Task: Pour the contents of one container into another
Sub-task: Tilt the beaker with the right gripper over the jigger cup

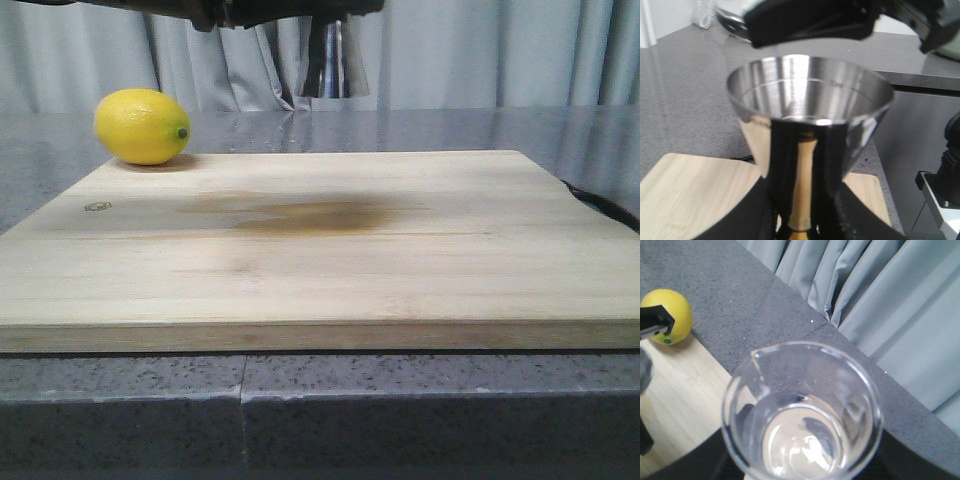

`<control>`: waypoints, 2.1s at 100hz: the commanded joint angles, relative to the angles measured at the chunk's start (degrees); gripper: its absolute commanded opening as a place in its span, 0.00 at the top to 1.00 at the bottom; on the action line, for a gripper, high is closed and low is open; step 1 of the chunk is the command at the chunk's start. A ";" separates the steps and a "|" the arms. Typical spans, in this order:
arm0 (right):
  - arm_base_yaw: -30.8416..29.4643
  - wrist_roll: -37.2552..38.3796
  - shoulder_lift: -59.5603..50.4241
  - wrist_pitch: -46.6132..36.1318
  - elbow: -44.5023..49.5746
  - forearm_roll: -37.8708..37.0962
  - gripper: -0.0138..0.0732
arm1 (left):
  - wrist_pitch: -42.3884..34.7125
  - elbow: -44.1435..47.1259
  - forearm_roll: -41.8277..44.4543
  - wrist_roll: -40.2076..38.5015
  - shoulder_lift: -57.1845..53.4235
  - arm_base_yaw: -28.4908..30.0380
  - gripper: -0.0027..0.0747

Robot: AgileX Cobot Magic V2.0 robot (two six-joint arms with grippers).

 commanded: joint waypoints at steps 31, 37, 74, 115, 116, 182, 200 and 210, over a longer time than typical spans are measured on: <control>3.05 -0.42 1.40 -3.42 -4.61 -7.42 0.61 | 3.92 -1.70 -4.90 0.20 -3.01 -0.71 0.99; 4.39 -0.42 1.56 -3.45 -4.83 -9.84 0.61 | 3.92 -1.70 -4.90 0.20 -3.01 -0.71 0.99; 9.24 -0.42 1.85 -3.53 -7.20 -18.78 0.61 | 3.92 -1.70 -4.90 0.20 -3.01 -0.71 0.99; 9.73 -0.42 1.85 -3.63 -7.20 -24.36 0.61 | 4.03 -1.70 -4.90 -0.16 -3.01 -0.71 0.99; 9.73 -0.42 1.85 -3.63 -7.20 -24.50 0.61 | 4.03 -1.70 -4.90 -0.16 -3.01 -0.71 0.99; 9.73 -0.42 3.12 -6.63 -7.20 -27.70 0.61 | 4.60 -1.70 -4.90 -0.37 -3.01 -0.71 0.99; 9.76 -0.42 3.12 -7.06 -7.20 -28.77 0.61 | 4.60 -1.70 -4.90 -0.59 -3.01 -0.71 0.99; 9.86 -0.42 3.12 -7.20 -7.20 -29.44 0.61 | 4.60 -1.70 -4.90 -0.72 -3.01 -0.71 0.99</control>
